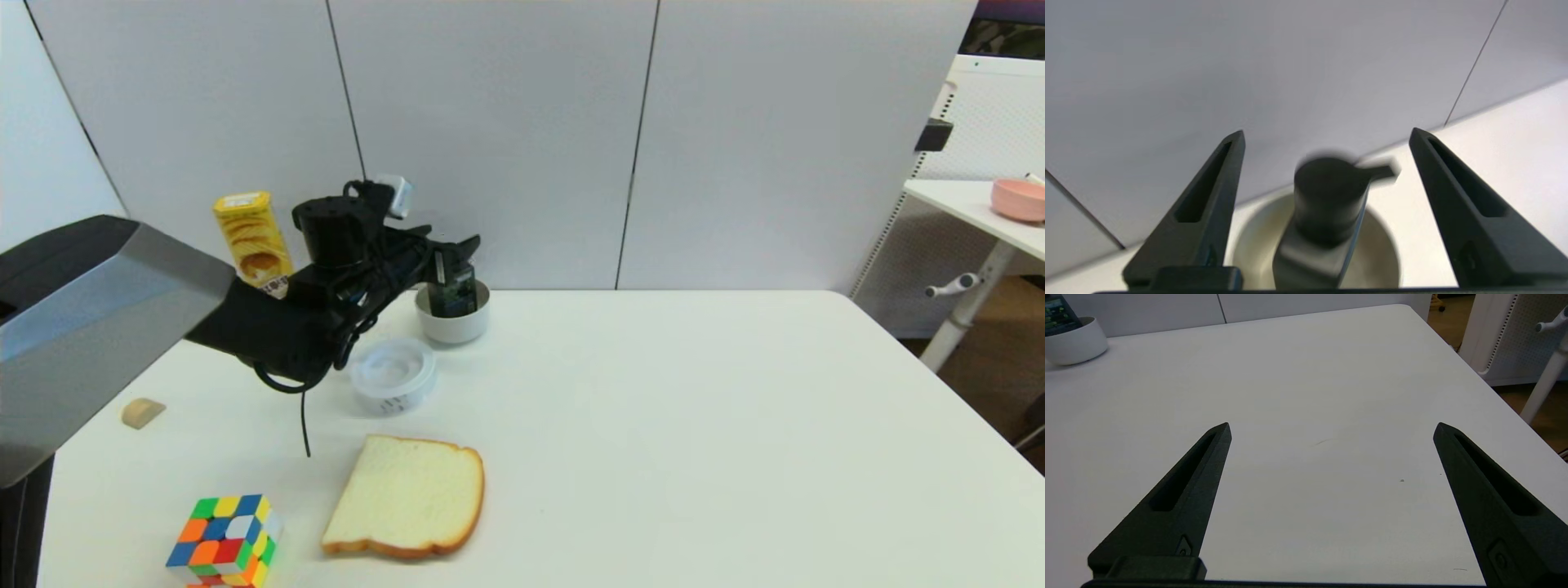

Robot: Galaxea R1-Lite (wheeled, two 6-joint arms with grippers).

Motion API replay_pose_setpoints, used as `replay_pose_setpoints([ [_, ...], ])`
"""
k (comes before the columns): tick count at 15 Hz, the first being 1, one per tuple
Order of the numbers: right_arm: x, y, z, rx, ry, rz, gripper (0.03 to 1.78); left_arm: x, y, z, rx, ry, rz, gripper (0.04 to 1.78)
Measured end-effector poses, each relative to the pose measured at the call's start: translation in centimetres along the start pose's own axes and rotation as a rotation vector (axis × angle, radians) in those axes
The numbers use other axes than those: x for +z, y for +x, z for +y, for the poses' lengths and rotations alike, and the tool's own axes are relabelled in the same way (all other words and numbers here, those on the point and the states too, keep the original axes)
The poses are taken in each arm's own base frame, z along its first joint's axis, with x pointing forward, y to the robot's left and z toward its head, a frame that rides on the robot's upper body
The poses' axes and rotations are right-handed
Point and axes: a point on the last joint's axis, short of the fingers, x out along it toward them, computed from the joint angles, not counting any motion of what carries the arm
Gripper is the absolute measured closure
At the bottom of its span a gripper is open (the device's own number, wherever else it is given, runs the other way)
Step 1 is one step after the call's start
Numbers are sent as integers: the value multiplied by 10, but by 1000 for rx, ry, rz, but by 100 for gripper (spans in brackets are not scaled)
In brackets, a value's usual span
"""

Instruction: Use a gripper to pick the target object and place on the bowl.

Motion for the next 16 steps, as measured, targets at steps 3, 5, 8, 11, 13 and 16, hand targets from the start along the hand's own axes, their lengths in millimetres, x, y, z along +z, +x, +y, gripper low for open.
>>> replay_pose_setpoints([
  [3, 0, 0, 0, 0, 0, 0, 10, 33, -14, -2, 3, 7, -40, 29],
  [5, 0, 0, 0, 0, 0, 0, 10, 63, -32, -2, 11, 13, -54, 25],
  [8, 0, 0, 0, 0, 0, 0, 10, 120, -79, 2, 50, 47, -73, 21],
  [11, 0, 0, 0, 0, 0, 0, 10, 174, -149, 9, 129, 87, -92, 18],
  [13, 0, 0, 0, 0, 0, 0, 10, 198, -200, 12, 200, 111, -94, 16],
  [16, 0, 0, 0, 0, 0, 0, 10, 209, -274, -5, 267, 117, -72, 15],
])
